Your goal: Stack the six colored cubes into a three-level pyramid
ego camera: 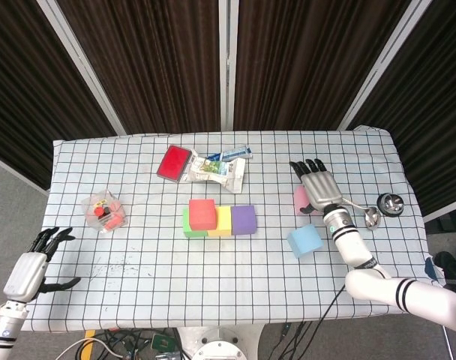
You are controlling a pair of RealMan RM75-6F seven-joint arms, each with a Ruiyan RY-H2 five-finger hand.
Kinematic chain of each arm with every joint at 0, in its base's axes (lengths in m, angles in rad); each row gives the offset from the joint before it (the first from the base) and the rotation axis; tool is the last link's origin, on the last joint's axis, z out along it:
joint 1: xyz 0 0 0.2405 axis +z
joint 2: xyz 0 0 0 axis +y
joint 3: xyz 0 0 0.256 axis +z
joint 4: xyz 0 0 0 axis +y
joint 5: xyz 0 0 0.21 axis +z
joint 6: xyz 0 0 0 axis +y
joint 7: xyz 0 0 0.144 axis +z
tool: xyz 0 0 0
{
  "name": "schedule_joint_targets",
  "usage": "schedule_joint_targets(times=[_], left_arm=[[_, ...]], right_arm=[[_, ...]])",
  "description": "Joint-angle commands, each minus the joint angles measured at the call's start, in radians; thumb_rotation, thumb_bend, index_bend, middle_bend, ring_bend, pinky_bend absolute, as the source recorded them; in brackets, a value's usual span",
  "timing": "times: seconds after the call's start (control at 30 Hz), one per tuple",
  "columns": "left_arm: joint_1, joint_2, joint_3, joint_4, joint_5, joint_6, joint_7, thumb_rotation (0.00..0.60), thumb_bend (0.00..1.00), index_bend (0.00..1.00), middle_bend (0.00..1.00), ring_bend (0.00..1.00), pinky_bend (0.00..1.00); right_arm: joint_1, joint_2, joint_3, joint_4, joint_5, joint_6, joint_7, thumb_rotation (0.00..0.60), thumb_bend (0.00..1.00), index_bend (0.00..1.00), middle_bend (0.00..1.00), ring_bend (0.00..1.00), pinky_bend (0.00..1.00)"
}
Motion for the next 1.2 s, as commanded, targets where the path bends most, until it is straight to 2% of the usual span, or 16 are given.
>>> schedule_joint_targets(times=[0.03, 0.33, 0.57, 0.73, 0.87, 0.93, 1.1, 1.2], left_arm=[[0.000, -0.001, -0.001, -0.003, -0.001, 0.001, 0.004, 0.600, 0.00, 0.10, 0.21, 0.05, 0.05], [-0.007, -0.004, -0.002, -0.010, -0.006, -0.010, 0.012, 0.600, 0.00, 0.10, 0.21, 0.05, 0.05], [-0.009, -0.007, 0.000, -0.013, -0.011, -0.019, 0.018, 0.600, 0.00, 0.10, 0.21, 0.05, 0.05], [-0.011, -0.011, 0.002, -0.013, -0.012, -0.025, 0.021, 0.600, 0.00, 0.10, 0.21, 0.05, 0.05], [-0.011, -0.011, 0.001, -0.012, -0.015, -0.024, 0.020, 0.600, 0.00, 0.10, 0.21, 0.05, 0.05], [-0.011, -0.011, 0.001, -0.012, -0.015, -0.023, 0.020, 0.600, 0.00, 0.10, 0.21, 0.05, 0.05], [-0.009, -0.010, -0.001, -0.013, -0.015, -0.016, 0.018, 0.600, 0.00, 0.10, 0.21, 0.05, 0.05], [-0.007, -0.007, -0.003, -0.013, -0.017, -0.010, 0.015, 0.600, 0.00, 0.10, 0.21, 0.05, 0.05]], right_arm=[[-0.015, 0.007, -0.014, 0.019, 0.003, -0.016, 0.009, 0.600, 0.00, 0.00, 0.08, 0.00, 0.00], [-0.040, -0.025, -0.027, 0.100, -0.015, -0.060, 0.058, 0.600, 0.00, 0.00, 0.08, 0.00, 0.00], [-0.039, -0.075, -0.019, 0.191, -0.030, -0.108, 0.099, 0.600, 0.00, 0.00, 0.11, 0.00, 0.00], [-0.041, -0.108, -0.007, 0.253, -0.088, -0.113, 0.147, 0.600, 0.00, 0.00, 0.23, 0.00, 0.00], [-0.056, -0.122, 0.001, 0.276, -0.149, -0.093, 0.199, 0.600, 0.03, 0.00, 0.44, 0.03, 0.00], [-0.061, -0.119, 0.003, 0.277, -0.170, -0.091, 0.219, 0.600, 0.05, 0.00, 0.50, 0.07, 0.00], [-0.078, -0.086, 0.031, 0.220, -0.215, -0.048, 0.265, 0.600, 0.09, 0.00, 0.55, 0.10, 0.00], [-0.086, -0.042, 0.063, 0.126, -0.232, -0.004, 0.279, 0.600, 0.10, 0.00, 0.57, 0.11, 0.00]])
